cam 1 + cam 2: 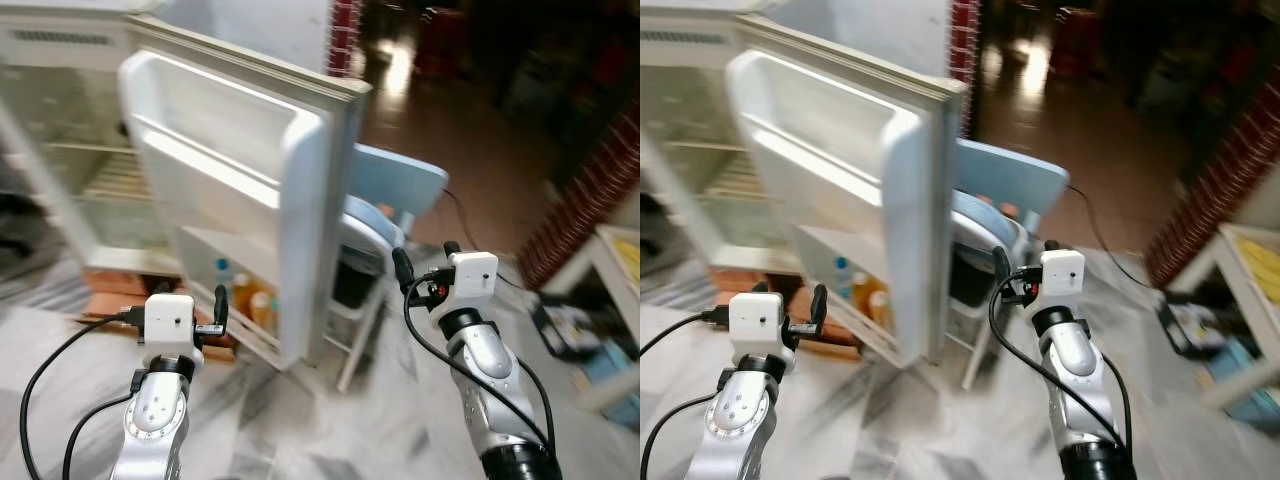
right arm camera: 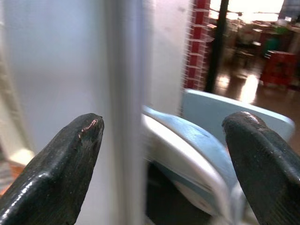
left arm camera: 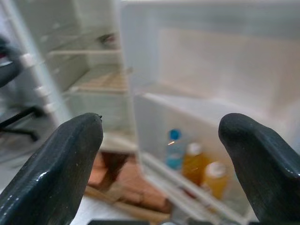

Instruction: Restocking fridge

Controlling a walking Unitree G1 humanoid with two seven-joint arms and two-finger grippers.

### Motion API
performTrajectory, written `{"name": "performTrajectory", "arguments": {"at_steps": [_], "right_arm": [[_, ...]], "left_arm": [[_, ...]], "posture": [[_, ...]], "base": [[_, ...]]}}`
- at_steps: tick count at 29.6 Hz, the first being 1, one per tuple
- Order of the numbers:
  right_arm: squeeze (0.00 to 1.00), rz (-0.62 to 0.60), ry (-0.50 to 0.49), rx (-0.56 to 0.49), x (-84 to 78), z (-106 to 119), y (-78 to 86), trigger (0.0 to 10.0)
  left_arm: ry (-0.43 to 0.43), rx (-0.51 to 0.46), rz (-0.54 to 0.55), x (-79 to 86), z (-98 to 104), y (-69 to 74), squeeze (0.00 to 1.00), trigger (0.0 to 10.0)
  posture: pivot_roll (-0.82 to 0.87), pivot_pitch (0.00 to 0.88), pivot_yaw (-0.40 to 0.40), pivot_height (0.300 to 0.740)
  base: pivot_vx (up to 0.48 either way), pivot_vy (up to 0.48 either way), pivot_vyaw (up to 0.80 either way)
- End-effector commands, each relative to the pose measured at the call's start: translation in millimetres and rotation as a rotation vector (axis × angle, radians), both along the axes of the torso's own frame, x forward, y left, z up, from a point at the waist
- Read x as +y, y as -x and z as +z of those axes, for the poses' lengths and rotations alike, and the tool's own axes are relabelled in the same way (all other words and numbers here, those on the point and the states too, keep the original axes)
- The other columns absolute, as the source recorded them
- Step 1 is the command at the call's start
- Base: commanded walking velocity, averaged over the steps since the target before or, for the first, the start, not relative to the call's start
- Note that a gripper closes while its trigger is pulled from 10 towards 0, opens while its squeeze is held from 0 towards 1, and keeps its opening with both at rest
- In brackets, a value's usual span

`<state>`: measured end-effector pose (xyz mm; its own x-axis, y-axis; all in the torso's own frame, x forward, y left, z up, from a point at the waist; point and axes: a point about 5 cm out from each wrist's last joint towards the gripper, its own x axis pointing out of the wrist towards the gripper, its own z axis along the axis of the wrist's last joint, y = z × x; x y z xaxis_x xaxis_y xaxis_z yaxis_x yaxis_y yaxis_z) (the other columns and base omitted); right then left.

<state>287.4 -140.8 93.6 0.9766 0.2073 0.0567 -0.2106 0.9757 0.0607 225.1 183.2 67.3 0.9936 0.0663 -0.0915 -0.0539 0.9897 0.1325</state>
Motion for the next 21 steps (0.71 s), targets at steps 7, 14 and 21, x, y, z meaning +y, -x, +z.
{"name": "performTrajectory", "arguments": {"at_steps": [7,14,21], "right_arm": [[0.0,-0.022,0.03,-0.016,-10.3,2,0.4,10.0],[0.0,-0.024,0.091,-0.033,-10.8,3,-6.0,10.0],[0.0,-0.069,0.106,-0.013,-16.1,8,-26.9,10.0]], "left_arm": [[0.002,-0.003,-0.003,-4.0,2,-2.5,0.0,10.0],[0.02,0.053,0.061,0.0,-5,4.0,0.0,10.0],[0.047,0.095,0.069,2.3,-12,16.9,0.0,10.0]], "posture": [[0.1,0.0,-0.063,0.74],[0.11,0.0,-0.065,0.74],[0.13,0.001,-0.076,0.74]], "base": [[0.24,0.0,0.0],[0.0,0.0,0.54],[0.0,0.0,0.1]]}}
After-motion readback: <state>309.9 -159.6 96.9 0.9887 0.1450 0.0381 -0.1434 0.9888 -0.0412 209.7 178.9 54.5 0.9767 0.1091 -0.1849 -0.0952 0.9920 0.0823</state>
